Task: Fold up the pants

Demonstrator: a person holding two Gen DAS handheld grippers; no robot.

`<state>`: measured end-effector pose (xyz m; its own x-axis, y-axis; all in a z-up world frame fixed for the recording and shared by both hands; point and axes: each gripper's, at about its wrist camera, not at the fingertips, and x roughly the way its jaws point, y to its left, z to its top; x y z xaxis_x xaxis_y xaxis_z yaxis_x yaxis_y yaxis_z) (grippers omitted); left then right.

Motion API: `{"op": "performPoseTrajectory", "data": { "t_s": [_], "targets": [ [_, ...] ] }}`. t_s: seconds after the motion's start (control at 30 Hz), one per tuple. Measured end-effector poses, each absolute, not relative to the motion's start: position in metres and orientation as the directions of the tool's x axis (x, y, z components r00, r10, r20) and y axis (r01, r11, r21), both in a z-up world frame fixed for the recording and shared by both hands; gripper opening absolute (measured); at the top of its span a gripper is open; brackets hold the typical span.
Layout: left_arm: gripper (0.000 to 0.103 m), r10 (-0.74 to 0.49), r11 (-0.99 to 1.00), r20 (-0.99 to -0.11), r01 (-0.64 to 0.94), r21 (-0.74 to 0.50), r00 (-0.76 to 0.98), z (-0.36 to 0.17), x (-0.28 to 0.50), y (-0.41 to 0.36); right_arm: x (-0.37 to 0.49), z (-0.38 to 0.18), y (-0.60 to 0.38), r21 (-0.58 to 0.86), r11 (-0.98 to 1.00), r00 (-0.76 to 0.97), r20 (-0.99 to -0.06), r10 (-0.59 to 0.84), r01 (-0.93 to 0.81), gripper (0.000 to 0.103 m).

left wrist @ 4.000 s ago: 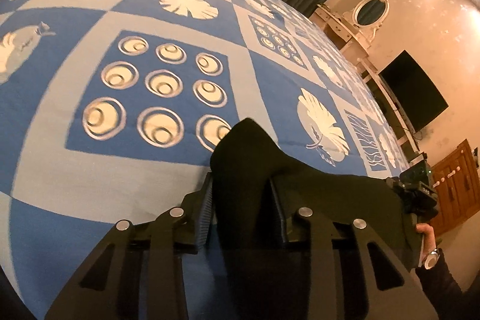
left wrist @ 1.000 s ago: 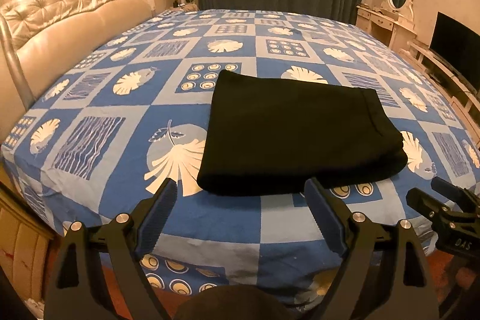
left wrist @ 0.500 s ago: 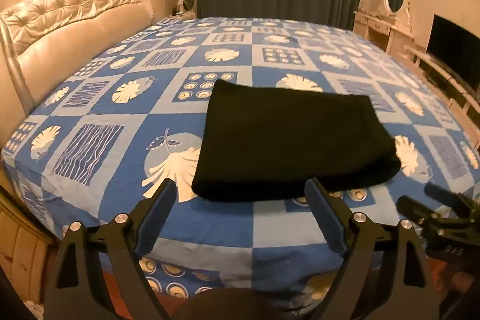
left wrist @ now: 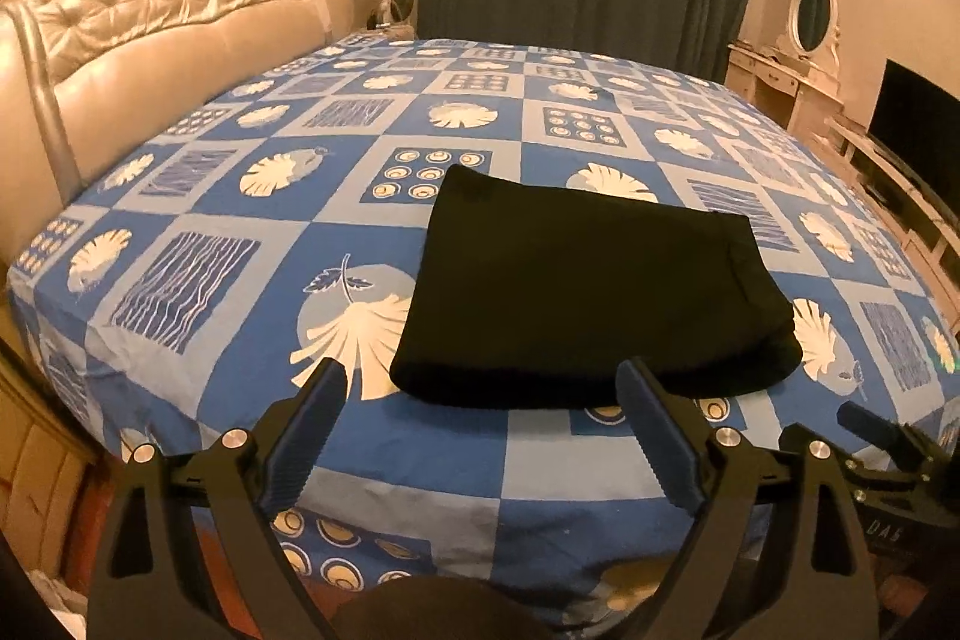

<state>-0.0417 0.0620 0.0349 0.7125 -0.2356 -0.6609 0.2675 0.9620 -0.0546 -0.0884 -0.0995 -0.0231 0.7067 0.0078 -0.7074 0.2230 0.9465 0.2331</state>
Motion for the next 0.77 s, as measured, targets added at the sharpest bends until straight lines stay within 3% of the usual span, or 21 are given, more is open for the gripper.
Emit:
{"op": "performPoseTrajectory", "data": {
  "t_s": [0.17, 0.27, 0.47, 0.67, 0.77],
  "targets": [
    [0.090, -0.228, 0.966, -0.651, 0.253, -0.057, 0.724, 0.035, -0.042, 0.063, -0.088, -0.025, -0.099, 0.239, 0.946, 0.702, -0.712, 0.016, 0.221, 0.099],
    [0.091, -0.232, 0.957, -0.696, 0.287, -0.039, 0.680, 0.034, -0.038, 0.058, -0.087, -0.026, -0.102, 0.245, 0.944, 0.699, -0.715, 0.022, 0.220, 0.099],
    [0.093, -0.299, 0.932, -0.710, 0.354, -0.074, 0.638, 0.040, -0.030, 0.054, -0.085, -0.030, -0.103, 0.239, 0.946, 0.688, -0.725, 0.023, 0.220, 0.099],
    [0.093, -0.264, 0.949, -0.722, 0.306, -0.076, 0.640, 0.033, -0.027, 0.055, -0.085, -0.030, -0.111, 0.245, 0.943, 0.690, -0.724, 0.022, 0.227, 0.099],
    [0.093, -0.234, 0.949, -0.715, 0.314, -0.022, 0.659, 0.032, -0.030, 0.052, -0.085, -0.031, -0.116, 0.246, 0.941, 0.688, -0.726, 0.020, 0.232, 0.099]
  ]
}}
